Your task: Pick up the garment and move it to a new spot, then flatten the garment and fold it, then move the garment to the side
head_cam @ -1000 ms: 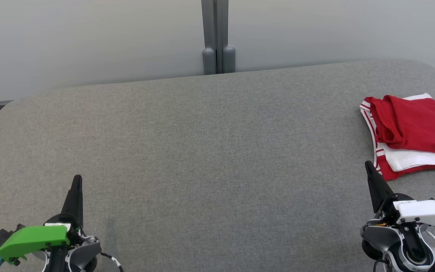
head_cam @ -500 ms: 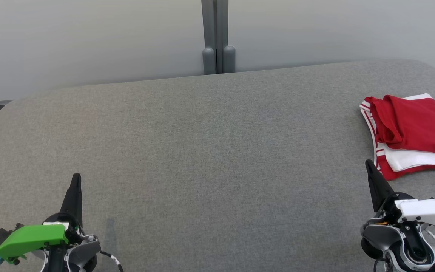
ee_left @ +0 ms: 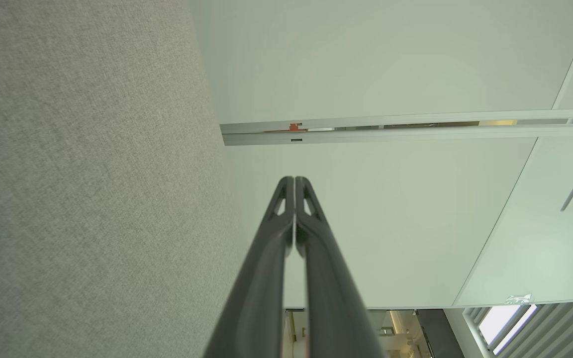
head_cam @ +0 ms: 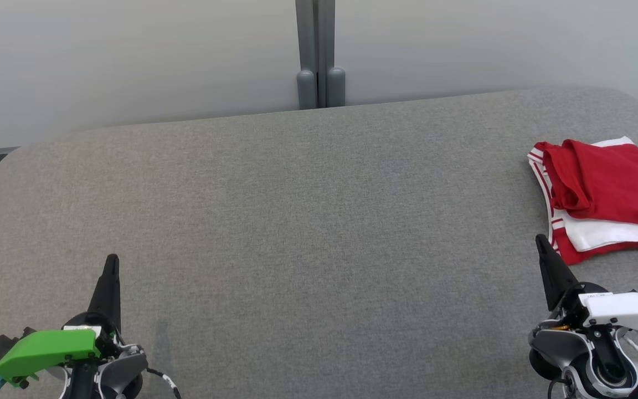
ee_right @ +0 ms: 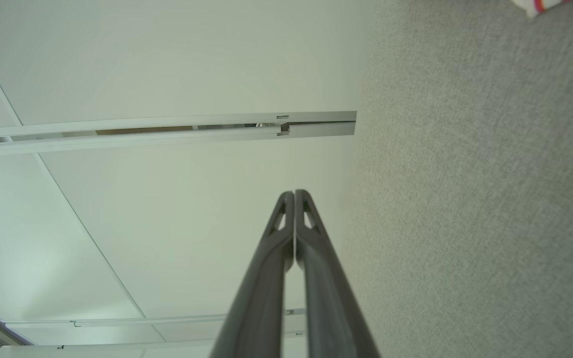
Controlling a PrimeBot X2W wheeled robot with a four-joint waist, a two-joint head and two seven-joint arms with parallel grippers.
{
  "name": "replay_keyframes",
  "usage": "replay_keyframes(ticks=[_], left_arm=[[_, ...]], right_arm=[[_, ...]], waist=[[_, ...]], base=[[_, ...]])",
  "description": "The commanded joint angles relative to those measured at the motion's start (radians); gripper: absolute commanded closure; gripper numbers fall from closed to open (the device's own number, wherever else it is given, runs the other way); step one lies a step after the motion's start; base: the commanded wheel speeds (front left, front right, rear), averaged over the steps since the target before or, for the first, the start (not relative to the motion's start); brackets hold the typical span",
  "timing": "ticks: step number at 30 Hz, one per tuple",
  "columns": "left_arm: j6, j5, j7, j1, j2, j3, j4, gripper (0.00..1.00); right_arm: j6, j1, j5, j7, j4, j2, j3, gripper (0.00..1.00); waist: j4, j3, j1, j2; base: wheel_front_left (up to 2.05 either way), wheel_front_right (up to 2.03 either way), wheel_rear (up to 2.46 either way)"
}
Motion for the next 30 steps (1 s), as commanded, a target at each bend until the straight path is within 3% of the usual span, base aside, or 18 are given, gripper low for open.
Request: replay_keyframes(ticks=[1, 30], left_arm=[[-0.006, -0.005, 0.003, -0.011, 0.005, 0.002, 0.001, 1.00], [-0.006, -0.005, 0.003, -0.011, 0.005, 0.002, 0.001, 1.00]], right_arm=[[0.000, -0.007, -0.003, 0.003, -0.004, 0.000, -0.003, 1.00], [0.000, -0.007, -0.009, 0.008, -0.004, 0.004, -0.008, 1.00]], waist=[[0.000, 0.000, 0.0000, 0.0000], [0.000, 0.000, 0.0000, 0.0000]], base=[[0.00, 0.00, 0.00], [0.00, 0.00, 0.00]])
